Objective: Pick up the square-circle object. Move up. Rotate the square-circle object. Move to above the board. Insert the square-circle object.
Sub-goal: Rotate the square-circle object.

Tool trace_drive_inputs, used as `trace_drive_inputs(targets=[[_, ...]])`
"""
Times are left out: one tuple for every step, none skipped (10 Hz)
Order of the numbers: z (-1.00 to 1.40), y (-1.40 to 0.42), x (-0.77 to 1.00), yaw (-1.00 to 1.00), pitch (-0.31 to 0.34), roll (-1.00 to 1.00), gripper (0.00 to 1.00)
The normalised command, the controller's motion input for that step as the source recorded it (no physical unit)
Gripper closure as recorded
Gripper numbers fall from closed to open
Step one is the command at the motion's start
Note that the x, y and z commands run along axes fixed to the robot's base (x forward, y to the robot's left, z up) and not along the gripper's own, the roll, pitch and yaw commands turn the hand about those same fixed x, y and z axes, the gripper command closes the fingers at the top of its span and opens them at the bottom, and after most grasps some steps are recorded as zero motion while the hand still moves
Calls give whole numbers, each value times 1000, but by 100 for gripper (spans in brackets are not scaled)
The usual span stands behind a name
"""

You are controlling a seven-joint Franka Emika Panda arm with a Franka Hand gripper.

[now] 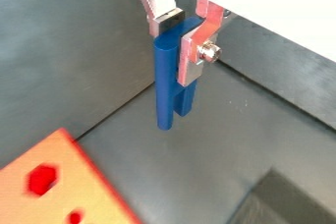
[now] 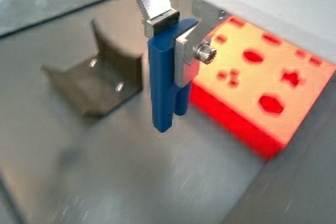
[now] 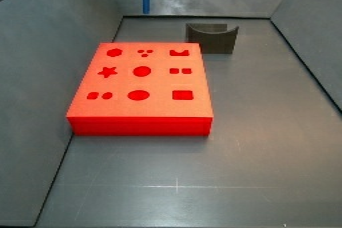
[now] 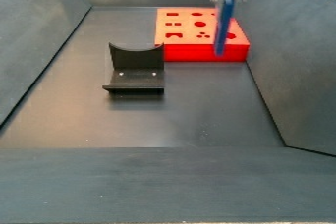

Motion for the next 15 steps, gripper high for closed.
trace_drive_inputs(targets=[[1000, -501, 170, 17, 88, 75, 100], [880, -304, 115, 16, 94, 77, 100], [674, -177, 67, 17, 98, 89, 100], [516, -107, 43, 20, 95, 100, 100], [359, -69, 25, 21, 94, 102, 100], [204, -48, 18, 22, 90, 99, 100], [0, 0, 0, 13, 2, 208, 100], [-1000, 0, 0, -6, -1, 195, 100], [-1000, -3, 7, -10, -30, 137, 100], [-1000, -2, 11, -3, -38, 113, 100], [-1000, -4, 9, -3, -39, 95, 100], [-1000, -4, 10, -2, -42, 86, 100], [-1000, -5, 14, 0, -43, 68, 100], [-1000, -7, 15, 2, -39, 53, 100], [-1000, -9, 19, 6, -43, 35, 100]])
